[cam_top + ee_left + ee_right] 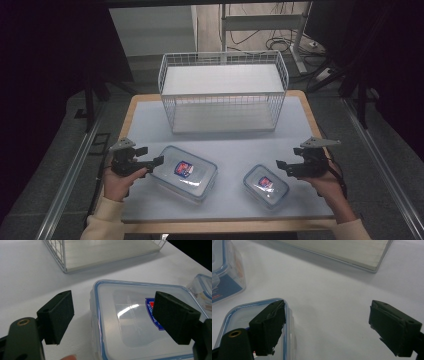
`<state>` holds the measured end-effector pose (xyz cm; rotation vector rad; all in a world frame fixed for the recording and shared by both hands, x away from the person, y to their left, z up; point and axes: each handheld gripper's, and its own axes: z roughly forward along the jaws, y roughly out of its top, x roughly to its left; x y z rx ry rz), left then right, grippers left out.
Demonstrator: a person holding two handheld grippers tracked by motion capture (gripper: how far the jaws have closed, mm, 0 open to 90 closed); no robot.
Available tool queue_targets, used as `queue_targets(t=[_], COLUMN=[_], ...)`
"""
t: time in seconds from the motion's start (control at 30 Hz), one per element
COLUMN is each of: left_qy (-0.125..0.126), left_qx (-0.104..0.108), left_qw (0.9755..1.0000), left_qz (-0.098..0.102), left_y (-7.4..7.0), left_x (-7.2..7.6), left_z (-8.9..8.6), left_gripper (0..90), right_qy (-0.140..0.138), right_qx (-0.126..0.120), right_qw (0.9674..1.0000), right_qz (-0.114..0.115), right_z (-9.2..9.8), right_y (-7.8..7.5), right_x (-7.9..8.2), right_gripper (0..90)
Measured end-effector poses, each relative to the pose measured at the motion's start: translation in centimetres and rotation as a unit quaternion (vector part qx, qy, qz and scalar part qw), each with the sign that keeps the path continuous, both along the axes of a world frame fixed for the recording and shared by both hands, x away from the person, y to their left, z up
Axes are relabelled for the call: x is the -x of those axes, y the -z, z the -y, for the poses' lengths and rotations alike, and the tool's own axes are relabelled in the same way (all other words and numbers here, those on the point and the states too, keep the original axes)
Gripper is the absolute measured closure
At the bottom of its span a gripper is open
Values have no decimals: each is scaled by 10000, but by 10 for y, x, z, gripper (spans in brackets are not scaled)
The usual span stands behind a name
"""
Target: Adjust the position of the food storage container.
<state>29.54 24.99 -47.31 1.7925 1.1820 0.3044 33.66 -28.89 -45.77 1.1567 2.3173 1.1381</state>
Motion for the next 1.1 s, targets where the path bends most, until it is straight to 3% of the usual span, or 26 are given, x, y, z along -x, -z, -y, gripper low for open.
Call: queue_targets(t=[0.27, 0.4, 0.6, 0.9, 1.0, 1.03, 1.07, 1.1], left_qy=[-58, 33, 114, 196, 265, 297, 331, 388], left_qx=[4, -169, -243, -141, -150, -155, -121, -117], left_qw=[9999, 9994, 9993, 9996, 9994, 9994, 9994, 9992], left_qz=[140, 284, 253, 176, 131, 93, 63, 54], left_y=[-3, -6, -12, -15, -17, -18, -19, -20], left_x=[2, 6, 12, 15, 18, 19, 21, 22], left_z=[1, 4, 8, 9, 11, 11, 12, 13], left_gripper=[149, 178, 333, 348, 509, 509, 624, 674], right_qy=[-22, -48, -69, -63, -62, -62, -47, -50], right_qx=[39, 80, 95, 229, 247, 247, 238, 243], right_qw=[10000, 9999, 9999, 9997, 9997, 9997, 9997, 9997], right_qz=[46, 80, 125, 45, 46, 46, 35, 40], right_z=[0, -1, -2, -4, -4, -4, -4, -3], right_y=[-1, -3, -5, 0, 0, 0, 1, 1], right_x=[4, 5, 5, 4, 4, 4, 4, 3], right_gripper=[146, 148, 148, 148, 148, 148, 148, 148])
